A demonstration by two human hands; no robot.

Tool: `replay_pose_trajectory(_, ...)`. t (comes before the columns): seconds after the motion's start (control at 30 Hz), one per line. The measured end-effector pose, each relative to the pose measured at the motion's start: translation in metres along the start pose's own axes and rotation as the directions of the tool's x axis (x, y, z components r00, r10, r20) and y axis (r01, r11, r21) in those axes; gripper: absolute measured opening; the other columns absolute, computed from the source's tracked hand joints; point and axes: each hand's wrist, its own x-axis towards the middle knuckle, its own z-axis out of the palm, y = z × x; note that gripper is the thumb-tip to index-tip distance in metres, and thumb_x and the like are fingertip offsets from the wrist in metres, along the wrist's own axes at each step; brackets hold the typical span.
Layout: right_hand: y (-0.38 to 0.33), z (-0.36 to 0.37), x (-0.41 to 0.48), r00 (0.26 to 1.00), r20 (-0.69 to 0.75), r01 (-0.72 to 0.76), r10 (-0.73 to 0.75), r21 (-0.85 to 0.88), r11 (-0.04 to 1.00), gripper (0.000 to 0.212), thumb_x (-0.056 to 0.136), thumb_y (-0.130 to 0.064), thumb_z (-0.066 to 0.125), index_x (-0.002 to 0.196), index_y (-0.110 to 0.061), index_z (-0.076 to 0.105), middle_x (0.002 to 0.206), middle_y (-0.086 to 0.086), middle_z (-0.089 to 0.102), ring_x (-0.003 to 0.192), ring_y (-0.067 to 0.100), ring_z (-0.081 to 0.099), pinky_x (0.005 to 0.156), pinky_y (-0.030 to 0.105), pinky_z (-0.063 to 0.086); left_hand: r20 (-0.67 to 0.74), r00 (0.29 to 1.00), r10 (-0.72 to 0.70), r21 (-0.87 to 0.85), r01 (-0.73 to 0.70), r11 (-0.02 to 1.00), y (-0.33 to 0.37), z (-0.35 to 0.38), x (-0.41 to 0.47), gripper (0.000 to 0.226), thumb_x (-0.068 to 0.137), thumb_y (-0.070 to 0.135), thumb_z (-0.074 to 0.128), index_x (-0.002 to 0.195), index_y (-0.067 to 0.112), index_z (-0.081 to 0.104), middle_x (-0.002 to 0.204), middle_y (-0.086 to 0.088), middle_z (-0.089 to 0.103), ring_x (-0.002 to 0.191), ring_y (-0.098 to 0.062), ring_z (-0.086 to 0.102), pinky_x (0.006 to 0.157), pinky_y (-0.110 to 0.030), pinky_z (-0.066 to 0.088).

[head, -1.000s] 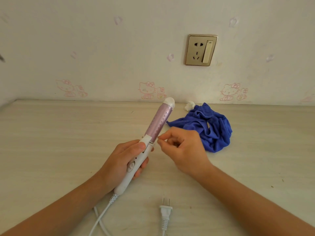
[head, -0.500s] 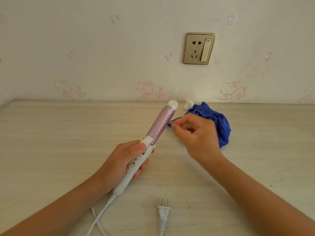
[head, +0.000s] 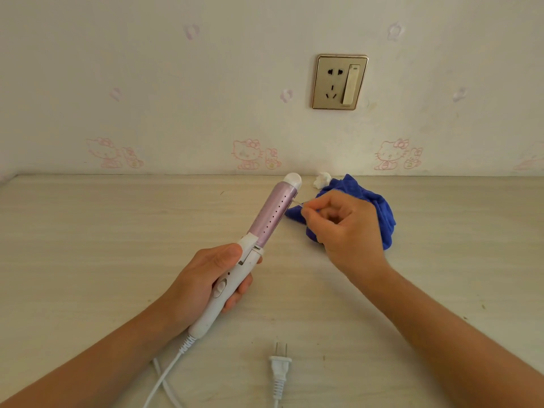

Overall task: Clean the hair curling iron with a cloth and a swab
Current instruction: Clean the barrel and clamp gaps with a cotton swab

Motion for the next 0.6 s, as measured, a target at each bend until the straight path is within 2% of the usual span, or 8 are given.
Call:
replay_pose_trajectory(0.17,-0.005,0.028,-0.032,0.956,0.273,0.126,-0.102,-0.071,0.99,0.009,0.089,-0.017,0.071,0.081,-0.014,0.072,0.05,0.002,0.054,0.043,0.005,0.039,0.049,0.017,0.039,-0.026,1.0,0.011,-0.027,-0.012,1.0,0.0,-0.001,0.0,0.075,0.081,0.074,0.064,0.108,0.005,0.072,0.069,-0.014,0.06,0.046,-0.019,0.049,0.043,-0.026,0.042)
replay_pose_trajectory(0.23,-0.005,0.024,-0.023,0.969,0.23,0.115,-0.094,-0.079,0.99,0.01,0.09,-0.013,0.073,0.081,-0.016,0.073,0.049,0.001,0.052,0.044,0.005,0.038,0.049,0.017,0.038,-0.027,1.0,0.012,-0.013,-0.013,1.0,0.0,-0.001,-0.001,0.074,0.081,0.074,0.064,0.108,0.005,0.073,0.07,-0.014,0.06,0.047,-0.019,0.049,0.044,-0.027,0.042)
replay_pose_trajectory(0.37,-0.002,-0.004,0.002,1.0,-0.019,0.009,-0.009,-0.019,1.0,0.02,0.091,-0.006,0.072,0.075,-0.019,0.072,0.048,0.004,0.052,0.047,0.011,0.039,0.047,0.023,0.036,-0.001,1.0,0.007,0.008,-0.007,1.0,0.0,0.001,-0.001,0.07,0.083,0.072,0.064,0.106,0.006,0.074,0.07,-0.014,0.062,0.046,-0.018,0.05,0.044,-0.025,0.043)
replay_pose_trajectory(0.4,-0.002,-0.002,-0.001,1.0,-0.003,0.019,-0.019,-0.024,1.0,0.018,0.09,-0.006,0.072,0.076,-0.017,0.072,0.047,0.0,0.051,0.046,0.01,0.039,0.048,0.021,0.036,-0.004,1.0,0.002,0.009,-0.002,1.0,0.0,0.001,-0.001,0.067,0.084,0.069,0.062,0.106,0.006,0.074,0.07,-0.014,0.061,0.046,-0.018,0.05,0.043,-0.026,0.043)
replay_pose_trajectory(0.5,-0.004,0.021,-0.023,0.972,0.221,0.096,-0.082,-0.055,0.994,0.009,0.088,-0.013,0.071,0.079,-0.016,0.071,0.047,-0.012,0.05,0.043,0.003,0.038,0.05,0.015,0.037,-0.02,1.0,0.005,0.003,-0.005,1.0,0.0,-0.001,-0.002,0.061,0.089,0.059,0.054,0.107,0.004,0.073,0.068,-0.015,0.06,0.046,-0.019,0.049,0.043,-0.026,0.042)
replay_pose_trajectory(0.6,-0.001,0.026,-0.026,0.957,0.272,0.121,-0.096,-0.077,0.99,0.011,0.091,-0.013,0.073,0.081,-0.018,0.072,0.049,-0.002,0.051,0.043,0.005,0.04,0.05,0.014,0.038,-0.02,1.0,0.01,0.004,-0.01,1.0,0.0,0.0,-0.001,0.06,0.09,0.058,0.054,0.107,0.003,0.072,0.068,-0.015,0.06,0.046,-0.02,0.048,0.043,-0.026,0.042)
